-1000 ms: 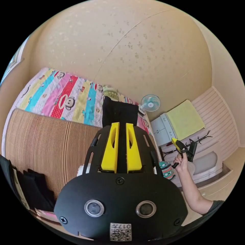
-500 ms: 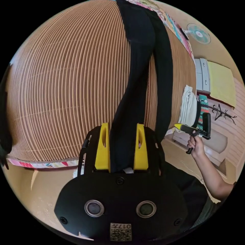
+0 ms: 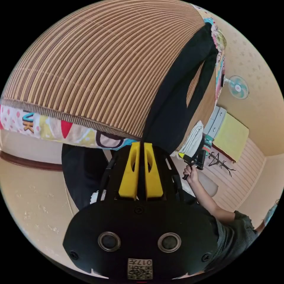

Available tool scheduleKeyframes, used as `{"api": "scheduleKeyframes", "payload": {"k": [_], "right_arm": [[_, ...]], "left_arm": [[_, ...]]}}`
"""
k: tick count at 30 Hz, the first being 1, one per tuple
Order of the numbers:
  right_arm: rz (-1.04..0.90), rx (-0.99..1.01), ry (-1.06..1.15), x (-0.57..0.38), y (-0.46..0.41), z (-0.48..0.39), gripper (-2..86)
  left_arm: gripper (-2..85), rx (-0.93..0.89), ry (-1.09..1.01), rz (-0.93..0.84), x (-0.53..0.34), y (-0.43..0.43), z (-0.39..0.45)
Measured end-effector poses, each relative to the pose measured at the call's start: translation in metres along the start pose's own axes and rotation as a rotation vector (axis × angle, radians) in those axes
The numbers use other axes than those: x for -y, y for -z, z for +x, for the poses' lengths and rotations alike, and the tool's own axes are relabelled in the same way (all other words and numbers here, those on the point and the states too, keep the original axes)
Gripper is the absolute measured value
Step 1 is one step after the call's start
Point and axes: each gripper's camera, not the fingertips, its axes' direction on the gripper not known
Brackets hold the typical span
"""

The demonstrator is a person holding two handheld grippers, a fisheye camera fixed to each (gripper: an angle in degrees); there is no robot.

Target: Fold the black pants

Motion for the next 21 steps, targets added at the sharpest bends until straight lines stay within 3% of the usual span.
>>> {"api": "scheduleKeyframes", "payload": {"k": [6,14,21], "right_arm": [[-0.052,-0.103,-0.049,-0.048,0.004,0.020,6.0],[-0.120,-0.103,-0.041,-0.096,0.017,0.046,9.0],[-0.201,-0.069,0.023,-0.114,0.026,0.057,7.2]], "left_arm": [[4.7,0.372,-0.190,-0.279,-0.006,-0.038,0.023],[5.5,0.365,-0.429,0.053,-0.005,-0.008,0.093],[5.9,0.552,-0.400,-0.005,0.032,-0.055,0.110]]}}
